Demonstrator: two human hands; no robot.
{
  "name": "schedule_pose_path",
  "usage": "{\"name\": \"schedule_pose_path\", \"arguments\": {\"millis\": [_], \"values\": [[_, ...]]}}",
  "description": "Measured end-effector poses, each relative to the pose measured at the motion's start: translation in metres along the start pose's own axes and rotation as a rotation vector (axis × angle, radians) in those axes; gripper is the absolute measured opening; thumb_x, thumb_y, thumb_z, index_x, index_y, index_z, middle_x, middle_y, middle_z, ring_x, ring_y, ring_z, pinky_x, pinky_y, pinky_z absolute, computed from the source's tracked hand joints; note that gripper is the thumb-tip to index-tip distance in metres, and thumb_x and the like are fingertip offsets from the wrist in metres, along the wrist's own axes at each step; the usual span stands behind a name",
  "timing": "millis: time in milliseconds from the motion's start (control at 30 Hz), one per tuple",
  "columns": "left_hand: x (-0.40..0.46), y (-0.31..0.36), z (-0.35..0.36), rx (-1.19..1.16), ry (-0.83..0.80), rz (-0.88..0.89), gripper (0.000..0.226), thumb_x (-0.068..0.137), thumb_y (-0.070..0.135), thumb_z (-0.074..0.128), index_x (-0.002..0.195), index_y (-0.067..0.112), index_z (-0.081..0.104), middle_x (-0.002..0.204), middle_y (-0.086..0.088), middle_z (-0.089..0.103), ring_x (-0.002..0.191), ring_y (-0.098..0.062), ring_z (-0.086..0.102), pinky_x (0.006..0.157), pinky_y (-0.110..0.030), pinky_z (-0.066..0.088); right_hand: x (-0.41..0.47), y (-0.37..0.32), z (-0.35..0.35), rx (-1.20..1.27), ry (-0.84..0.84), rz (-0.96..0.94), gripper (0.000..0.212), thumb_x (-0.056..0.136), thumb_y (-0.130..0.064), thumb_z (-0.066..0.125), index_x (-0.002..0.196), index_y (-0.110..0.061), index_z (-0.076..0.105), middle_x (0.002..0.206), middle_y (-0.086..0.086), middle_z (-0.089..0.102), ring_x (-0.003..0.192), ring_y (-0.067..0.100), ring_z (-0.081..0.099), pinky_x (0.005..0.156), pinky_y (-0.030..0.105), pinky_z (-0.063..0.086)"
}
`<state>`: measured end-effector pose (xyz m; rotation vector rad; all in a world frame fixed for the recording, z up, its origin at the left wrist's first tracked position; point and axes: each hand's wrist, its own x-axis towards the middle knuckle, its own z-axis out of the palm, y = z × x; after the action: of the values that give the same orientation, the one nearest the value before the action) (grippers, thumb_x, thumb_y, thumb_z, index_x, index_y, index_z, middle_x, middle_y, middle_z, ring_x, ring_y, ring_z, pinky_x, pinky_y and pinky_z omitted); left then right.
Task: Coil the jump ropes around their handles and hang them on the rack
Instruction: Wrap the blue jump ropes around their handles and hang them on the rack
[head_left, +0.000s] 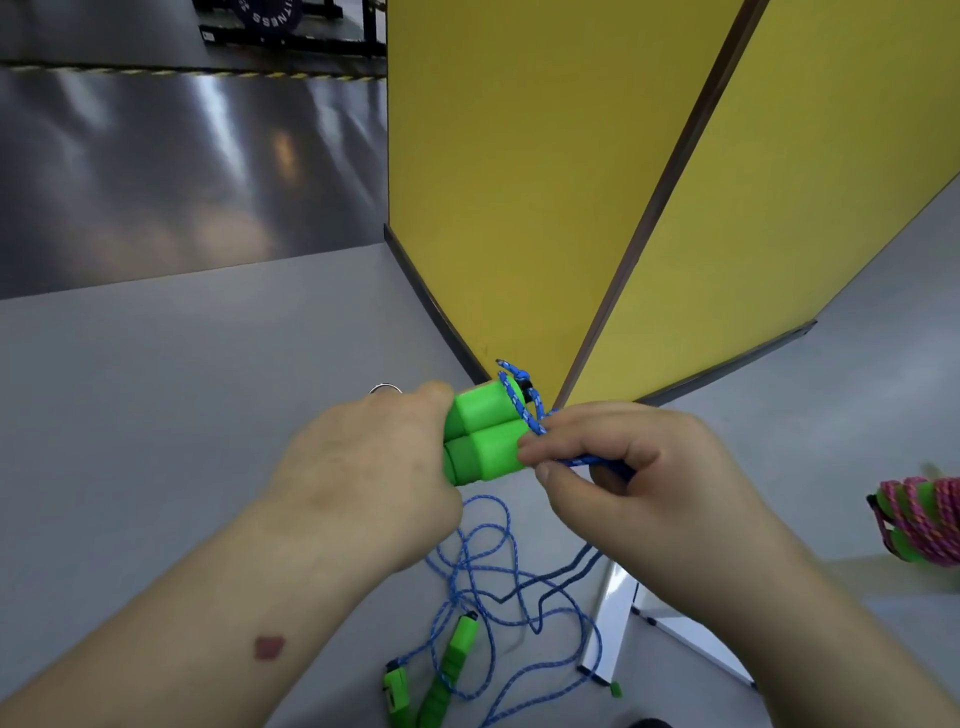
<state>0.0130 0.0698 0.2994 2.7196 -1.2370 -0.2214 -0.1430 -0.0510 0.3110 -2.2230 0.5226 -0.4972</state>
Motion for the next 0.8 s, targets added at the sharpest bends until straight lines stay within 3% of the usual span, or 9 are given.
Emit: {"name": "schedule_pose_path", "arguments": {"millis": [100, 200, 300, 400, 467, 533, 633, 733, 800], "values": [[0.004, -0.006, -0.003, -0.051, 0.021, -0.034, 0.023, 0.075, 0.025, 0.056, 0.089, 0.030, 0.039, 0.083, 0.004, 0.049, 0.068, -0.021, 0.053, 0.058, -0.032, 0.041, -0.003, 0.001, 0.003, -0.143, 0.056, -0.109, 0.028, 0.087, -0.008, 0.067, 0.091, -0.034, 0.077, 0.088, -0.018, 0.072, 0.044, 0.013, 0.048, 0.048, 0.024, 0.045], [0.008, -0.010, -0.003, -0.076, 0.047, -0.043, 0.021, 0.076, 0.026, 0.057, 0.086, 0.028, 0.038, 0.082, 0.002, 0.051, 0.068, -0.021, 0.053, 0.055, -0.032, 0.038, -0.006, -0.003, 0.008, -0.247, 0.122, -0.184, 0.026, 0.092, -0.012, 0.061, 0.101, -0.033, 0.072, 0.066, -0.024, 0.058, 0.052, 0.004, 0.050, 0.050, 0.011, 0.034], [0.010, -0.012, -0.001, -0.100, 0.058, -0.060, 0.022, 0.078, 0.028, 0.057, 0.088, 0.029, 0.038, 0.083, 0.002, 0.051, 0.068, -0.021, 0.053, 0.056, -0.033, 0.038, -0.007, -0.004, 0.013, -0.368, 0.229, -0.208, 0.031, 0.095, -0.015, 0.056, 0.120, -0.029, 0.068, 0.070, -0.035, 0.041, 0.061, -0.011, 0.044, 0.059, 0.004, 0.032], [0.011, -0.013, -0.001, -0.093, 0.067, -0.071, 0.023, 0.080, 0.029, 0.058, 0.091, 0.030, 0.038, 0.083, 0.002, 0.049, 0.070, -0.023, 0.054, 0.059, -0.033, 0.041, -0.004, 0.000, 0.015, -0.524, 0.319, -0.144, 0.039, 0.093, -0.014, 0.055, 0.130, -0.021, 0.066, 0.072, -0.026, 0.040, 0.065, 0.003, 0.035, 0.057, 0.001, 0.029], [0.012, -0.013, 0.001, -0.093, 0.070, -0.077, 0.023, 0.081, 0.029, 0.058, 0.090, 0.030, 0.037, 0.084, 0.001, 0.049, 0.071, -0.023, 0.054, 0.059, -0.033, 0.041, -0.005, 0.002, 0.015, -0.562, 0.328, -0.071, 0.036, 0.096, -0.016, 0.052, 0.127, -0.022, 0.068, 0.072, -0.019, 0.051, 0.067, 0.005, 0.034, 0.052, 0.002, 0.026], [0.013, -0.013, 0.003, -0.100, 0.069, -0.080, 0.023, 0.081, 0.029, 0.057, 0.089, 0.029, 0.036, 0.083, 0.001, 0.048, 0.070, -0.024, 0.053, 0.060, -0.034, 0.042, -0.006, 0.001, 0.016, -0.357, 0.230, 0.040, 0.031, 0.102, -0.021, 0.049, 0.121, -0.034, 0.069, 0.072, -0.015, 0.063, 0.059, 0.006, 0.044, 0.049, 0.007, 0.029], [0.012, -0.013, 0.004, -0.109, 0.067, -0.084, 0.023, 0.081, 0.028, 0.058, 0.089, 0.029, 0.036, 0.083, 0.002, 0.048, 0.068, -0.022, 0.052, 0.059, -0.033, 0.041, -0.006, -0.007, 0.016, 0.088, 0.034, 0.190, 0.028, 0.099, -0.030, 0.050, 0.114, -0.043, 0.070, 0.072, 0.005, 0.060, 0.051, 0.006, 0.044, 0.050, 0.020, 0.039], [0.011, -0.011, 0.003, -0.124, 0.074, -0.071, 0.022, 0.081, 0.028, 0.057, 0.090, 0.029, 0.036, 0.082, 0.002, 0.047, 0.065, -0.018, 0.049, 0.056, -0.033, 0.038, -0.005, -0.008, 0.016, 0.134, -0.011, 0.197, 0.024, 0.098, -0.036, 0.051, 0.104, -0.048, 0.071, 0.085, 0.015, 0.065, 0.069, 0.025, 0.059, 0.059, 0.027, 0.047], [0.010, -0.010, 0.001, -0.132, 0.078, -0.062, 0.023, 0.081, 0.028, 0.057, 0.090, 0.029, 0.036, 0.082, 0.002, 0.047, 0.065, -0.018, 0.048, 0.055, -0.033, 0.036, -0.003, 0.000, 0.018, 0.139, -0.028, 0.222, 0.023, 0.099, -0.036, 0.052, 0.100, -0.046, 0.073, 0.085, 0.001, 0.070, 0.078, 0.013, 0.062, 0.067, 0.022, 0.047]]}}
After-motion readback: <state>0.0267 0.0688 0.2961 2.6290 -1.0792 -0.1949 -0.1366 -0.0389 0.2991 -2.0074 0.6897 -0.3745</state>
